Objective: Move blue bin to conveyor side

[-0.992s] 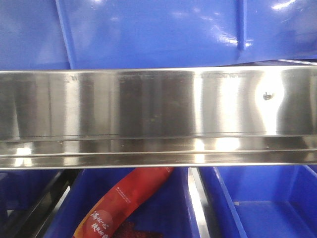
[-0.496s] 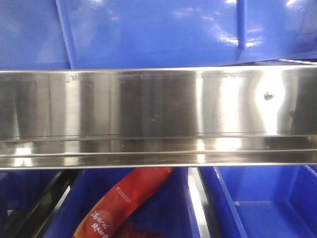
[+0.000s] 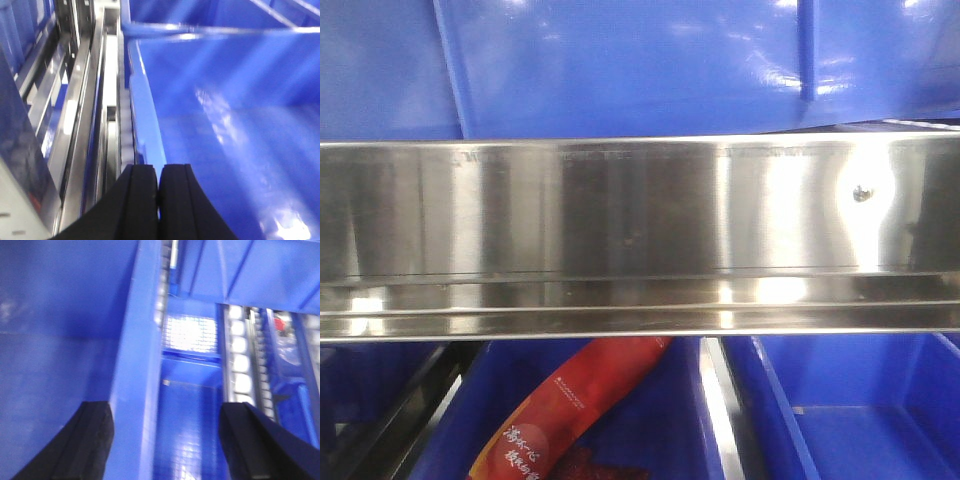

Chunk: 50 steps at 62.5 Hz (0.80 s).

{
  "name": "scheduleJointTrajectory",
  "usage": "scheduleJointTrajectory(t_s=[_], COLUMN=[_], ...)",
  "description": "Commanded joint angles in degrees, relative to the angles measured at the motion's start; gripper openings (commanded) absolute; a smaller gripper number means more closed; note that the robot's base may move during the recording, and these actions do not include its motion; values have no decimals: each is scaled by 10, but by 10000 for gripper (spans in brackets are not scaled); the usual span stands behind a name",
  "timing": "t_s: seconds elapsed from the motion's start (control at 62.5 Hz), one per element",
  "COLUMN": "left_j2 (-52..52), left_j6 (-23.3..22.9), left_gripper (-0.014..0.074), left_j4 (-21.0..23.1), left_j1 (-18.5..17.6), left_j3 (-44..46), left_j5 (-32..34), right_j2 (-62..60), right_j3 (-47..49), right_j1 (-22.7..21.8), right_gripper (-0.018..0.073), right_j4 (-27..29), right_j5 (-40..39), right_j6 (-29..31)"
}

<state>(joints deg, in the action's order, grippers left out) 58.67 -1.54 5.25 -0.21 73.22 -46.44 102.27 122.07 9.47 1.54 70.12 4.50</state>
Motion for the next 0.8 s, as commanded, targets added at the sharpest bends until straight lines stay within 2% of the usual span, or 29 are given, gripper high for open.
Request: scheduleJointTrajectory(t_s=[0.0, 0.336, 0.784], left_j2=[-1, -1, -1], left_j6=[-2, -2, -2], left_gripper=[-13, -13, -13], left_j4=[6, 6, 7], left_j1=[1, 1, 1], left_j3=[4, 4, 4], left_j5=[3, 3, -23], right_j2=[8, 17, 28], right_j3=[2, 2, -4], right_j1=[4, 38, 38], right_gripper=[358, 358, 358], right_j4=[-2, -25, -43], right_j5=[-2, -2, -2], right_j6=[11, 11, -9])
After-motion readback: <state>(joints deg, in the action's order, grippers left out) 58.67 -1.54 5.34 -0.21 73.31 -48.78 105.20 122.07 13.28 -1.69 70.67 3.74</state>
